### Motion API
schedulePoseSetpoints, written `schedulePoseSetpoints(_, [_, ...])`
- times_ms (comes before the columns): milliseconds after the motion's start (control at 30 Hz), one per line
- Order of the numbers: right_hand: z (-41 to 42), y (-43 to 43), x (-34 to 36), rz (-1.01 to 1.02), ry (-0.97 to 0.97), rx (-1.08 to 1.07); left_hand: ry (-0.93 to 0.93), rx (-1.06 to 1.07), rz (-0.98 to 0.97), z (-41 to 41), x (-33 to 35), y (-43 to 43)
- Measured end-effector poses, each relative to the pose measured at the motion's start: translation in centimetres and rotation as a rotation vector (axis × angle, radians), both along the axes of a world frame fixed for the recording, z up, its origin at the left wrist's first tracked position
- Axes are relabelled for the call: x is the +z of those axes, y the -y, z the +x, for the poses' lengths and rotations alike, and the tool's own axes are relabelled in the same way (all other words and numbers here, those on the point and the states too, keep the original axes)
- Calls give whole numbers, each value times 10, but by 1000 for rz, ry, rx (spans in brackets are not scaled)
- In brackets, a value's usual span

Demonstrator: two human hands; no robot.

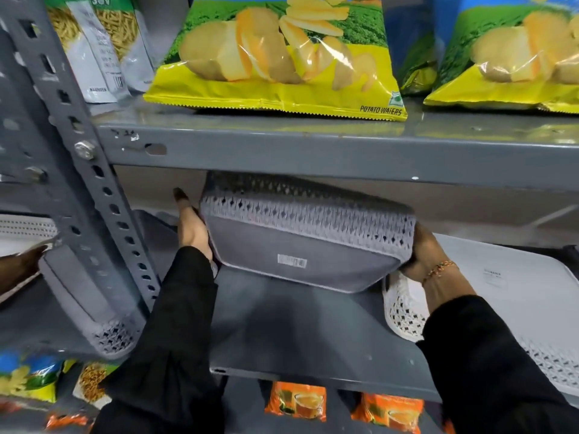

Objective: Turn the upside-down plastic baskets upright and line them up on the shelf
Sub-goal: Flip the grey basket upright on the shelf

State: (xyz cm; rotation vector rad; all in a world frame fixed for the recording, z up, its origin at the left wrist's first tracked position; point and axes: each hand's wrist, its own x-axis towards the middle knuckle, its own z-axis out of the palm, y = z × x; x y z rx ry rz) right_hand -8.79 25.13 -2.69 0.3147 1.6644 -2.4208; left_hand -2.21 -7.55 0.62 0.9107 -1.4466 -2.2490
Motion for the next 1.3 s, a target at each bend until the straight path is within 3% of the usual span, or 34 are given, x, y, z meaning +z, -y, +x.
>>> schedulePoseSetpoints(100, [7, -8, 1, -86, -16, 82, -20, -21, -41, 9, -6, -7])
schedulePoseSetpoints(367, [7, -32, 7, 187, 118, 121, -33, -184, -42, 19, -7, -3])
schedulePoseSetpoints(500, [14, -34, 13, 221, 115, 116, 55, -169, -79, 23, -5, 1])
schedulePoseSetpoints(667, [14, -36, 14, 222, 112, 55, 196, -163, -286, 8, -5, 29])
schedulePoseSetpoints(900, [18, -34, 16, 228, 74, 36, 185, -177, -363, 11, 9, 15])
schedulePoseSetpoints(1133, [17, -19, 10, 348, 120, 38, 478, -166, -692, 18, -11, 5])
schedulePoseSetpoints(1300, [21, -6, 6, 471, 147, 74, 517, -87, -582, 16, -28, 12])
